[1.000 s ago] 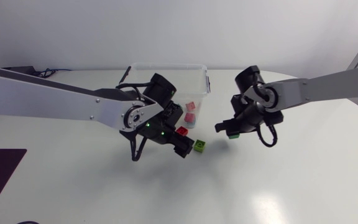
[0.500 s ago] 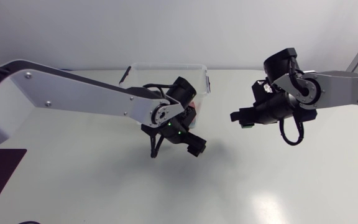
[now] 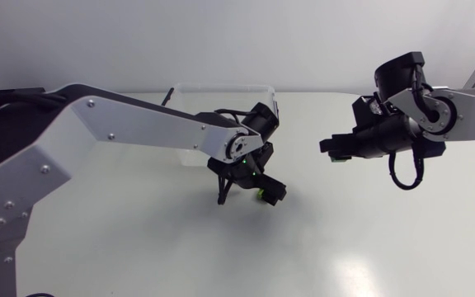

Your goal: Place the duplo bricks in the container

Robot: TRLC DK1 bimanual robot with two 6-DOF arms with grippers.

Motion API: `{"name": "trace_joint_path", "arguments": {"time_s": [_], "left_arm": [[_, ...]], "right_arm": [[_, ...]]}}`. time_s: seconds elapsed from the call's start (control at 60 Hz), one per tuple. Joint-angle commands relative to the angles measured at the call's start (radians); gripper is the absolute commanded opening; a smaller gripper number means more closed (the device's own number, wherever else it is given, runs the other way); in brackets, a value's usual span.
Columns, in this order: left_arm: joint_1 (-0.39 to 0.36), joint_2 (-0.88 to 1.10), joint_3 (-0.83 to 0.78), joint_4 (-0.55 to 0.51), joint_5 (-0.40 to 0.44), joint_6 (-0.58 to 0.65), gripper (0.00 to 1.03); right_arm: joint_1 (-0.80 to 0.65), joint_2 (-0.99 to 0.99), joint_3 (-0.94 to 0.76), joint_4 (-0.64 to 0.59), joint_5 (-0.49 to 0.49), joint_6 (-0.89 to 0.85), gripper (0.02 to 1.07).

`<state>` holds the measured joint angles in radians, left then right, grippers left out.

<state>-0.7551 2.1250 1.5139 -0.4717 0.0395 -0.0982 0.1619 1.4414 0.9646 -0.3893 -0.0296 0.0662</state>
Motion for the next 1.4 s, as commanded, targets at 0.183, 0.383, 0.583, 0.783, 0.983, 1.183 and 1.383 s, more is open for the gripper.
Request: {"name": "trace_joint_path", "arguments": {"time_s": [0.183, 0.383, 0.583, 0.783, 0.983, 1.183, 1.383], "left_arm": [[-0.012, 0.082, 0.106, -0.061, -0.007, -0.037, 0.93], [-0.018, 0.099, 0.134, -0.076, -0.007, -0.041, 0.87], [-0.026, 0.124, 0.18, -0.116, -0.007, -0.044, 0.8], [-0.021, 0.148, 0.215, -0.157, -0.007, -0.06, 0.63], [-0.02, 0.176, 0.232, -0.191, -0.007, -0.074, 0.35], [-0.018, 0.191, 0.258, -0.225, -0.007, -0.08, 0.34], [-0.021, 0.165, 0.226, -0.186, -0.009, -0.08, 0.13]], "right_arm": [[-0.035, -0.056, -0.001, -0.04, -0.018, -0.022, 0.3], [-0.051, -0.087, 0.019, -0.057, -0.03, -0.025, 0.3], [-0.047, -0.134, 0.068, -0.085, -0.032, -0.02, 0.3], [-0.036, -0.162, 0.109, -0.114, -0.03, -0.012, 0.3], [-0.038, -0.176, 0.152, -0.138, -0.029, -0.011, 0.3], [-0.039, -0.188, 0.154, -0.146, -0.027, -0.011, 0.3], [-0.033, -0.188, 0.161, -0.145, -0.027, -0.011, 0.3]]}}
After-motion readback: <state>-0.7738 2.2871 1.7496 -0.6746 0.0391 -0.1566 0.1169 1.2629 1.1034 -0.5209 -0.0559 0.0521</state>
